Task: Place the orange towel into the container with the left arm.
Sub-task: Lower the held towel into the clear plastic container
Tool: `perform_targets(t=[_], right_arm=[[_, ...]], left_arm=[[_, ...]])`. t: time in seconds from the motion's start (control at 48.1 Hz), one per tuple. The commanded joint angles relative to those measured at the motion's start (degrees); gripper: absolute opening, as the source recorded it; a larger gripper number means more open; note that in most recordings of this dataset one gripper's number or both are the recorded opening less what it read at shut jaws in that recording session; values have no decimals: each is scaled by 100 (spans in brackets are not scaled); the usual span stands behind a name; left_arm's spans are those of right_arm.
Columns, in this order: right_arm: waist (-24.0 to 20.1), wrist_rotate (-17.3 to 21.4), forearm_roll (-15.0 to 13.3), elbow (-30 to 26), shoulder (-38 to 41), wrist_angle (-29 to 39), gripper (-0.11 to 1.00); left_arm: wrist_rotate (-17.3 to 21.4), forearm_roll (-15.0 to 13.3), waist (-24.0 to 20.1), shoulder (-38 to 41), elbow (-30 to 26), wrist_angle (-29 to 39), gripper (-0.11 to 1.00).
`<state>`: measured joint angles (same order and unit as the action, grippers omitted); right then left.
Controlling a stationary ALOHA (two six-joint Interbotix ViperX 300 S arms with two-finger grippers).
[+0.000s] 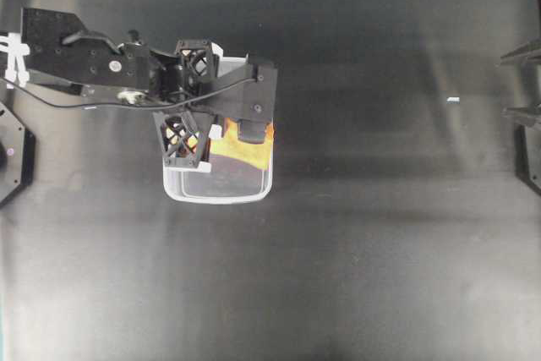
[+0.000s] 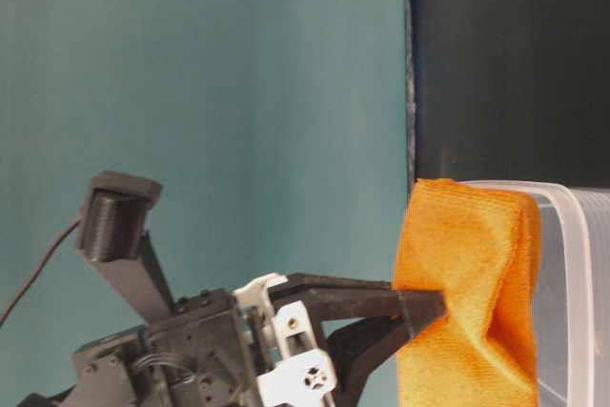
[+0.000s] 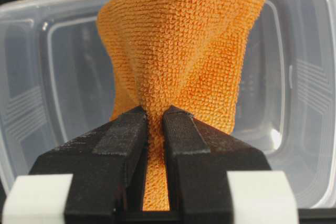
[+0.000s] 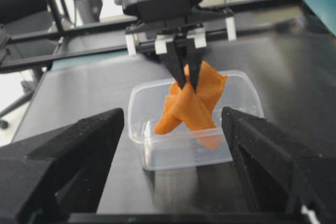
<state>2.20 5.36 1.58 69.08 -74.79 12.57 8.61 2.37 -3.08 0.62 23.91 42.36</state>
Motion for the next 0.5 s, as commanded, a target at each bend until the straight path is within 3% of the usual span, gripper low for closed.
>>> perform_targets(t=[0.0,0.374,0.416,0.478], right_arm=[[18,9,-9,-26,62,-44,73],[26,9,-9,-18,62,-44,73],[35,9,-9,-18,62,-44,73],[35,9,0,-18,62,-53,73]], left_arm=[[-9,18,-18,-18,-35,-44,6],[-18,18,-18,-18,-26,-44,7],[-26,18,-18,-18,-35,-44,12],[-26,18,-26,-18,-35,-44,27]])
